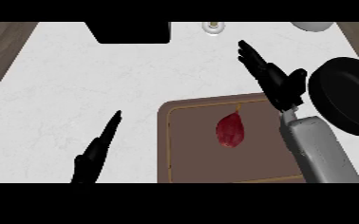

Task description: Pick the pear from the tray and place it in the pot

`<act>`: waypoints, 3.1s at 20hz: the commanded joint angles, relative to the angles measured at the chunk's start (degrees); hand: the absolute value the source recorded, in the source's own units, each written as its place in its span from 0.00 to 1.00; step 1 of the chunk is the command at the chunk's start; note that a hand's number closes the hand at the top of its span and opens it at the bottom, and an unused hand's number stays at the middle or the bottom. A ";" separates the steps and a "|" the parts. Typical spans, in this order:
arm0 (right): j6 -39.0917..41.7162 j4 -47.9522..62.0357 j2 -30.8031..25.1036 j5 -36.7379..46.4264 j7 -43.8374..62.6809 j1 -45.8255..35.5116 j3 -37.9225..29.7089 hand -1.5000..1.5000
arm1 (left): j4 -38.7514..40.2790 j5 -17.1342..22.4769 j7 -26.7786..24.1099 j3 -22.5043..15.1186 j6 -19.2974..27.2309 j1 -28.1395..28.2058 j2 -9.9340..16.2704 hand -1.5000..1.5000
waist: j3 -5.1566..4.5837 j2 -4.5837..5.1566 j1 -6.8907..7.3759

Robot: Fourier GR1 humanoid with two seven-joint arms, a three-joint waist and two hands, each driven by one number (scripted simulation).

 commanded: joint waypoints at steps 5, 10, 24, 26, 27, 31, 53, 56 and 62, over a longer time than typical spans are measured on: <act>-19.26 -15.91 -5.32 7.03 -14.24 6.65 -15.04 1.00 | -7.71 1.98 -2.97 7.98 8.56 1.19 -1.84 0.50 | -0.31 -3.32 -7.18; -38.53 -12.18 -2.57 15.01 -10.91 21.68 -24.33 0.00 | -10.15 4.11 -3.57 11.34 10.88 2.00 -2.85 0.50 | -0.42 -1.98 -9.99; -51.57 -40.07 14.20 43.95 -10.28 57.20 5.92 0.00 | -13.26 2.59 0.34 8.52 10.81 -3.43 -4.02 0.50 | -0.75 0.58 -1.35; -46.82 -39.45 13.10 47.78 -4.58 59.84 7.71 0.00 | -14.02 2.54 0.30 8.54 9.89 -3.35 -2.96 0.50 | -0.91 0.91 -0.33; -45.59 -37.91 13.70 49.35 -3.30 62.53 10.03 0.00 | -13.98 2.70 0.33 8.58 9.84 -3.93 -3.20 0.50 | -0.88 0.98 -0.39; -37.01 -43.59 13.52 59.30 11.34 63.47 11.25 0.00 | -12.83 1.69 0.28 7.86 10.11 -4.51 -3.65 0.50 | -0.92 1.35 0.74; -26.12 -27.99 14.27 66.24 53.11 28.87 18.66 0.00 | -10.98 0.53 5.31 12.25 7.11 -9.78 -4.96 0.50 | -0.41 0.59 0.05; -26.90 -27.21 14.27 68.93 56.82 28.15 22.34 0.00 | -10.60 -1.15 1.22 11.31 7.17 -5.49 -7.63 0.50 | -0.43 0.54 0.07; -30.93 -19.27 14.27 65.90 53.29 24.41 18.95 0.00 | -11.97 -2.15 3.66 12.82 6.41 -6.78 -8.03 0.50 | -0.42 0.57 0.12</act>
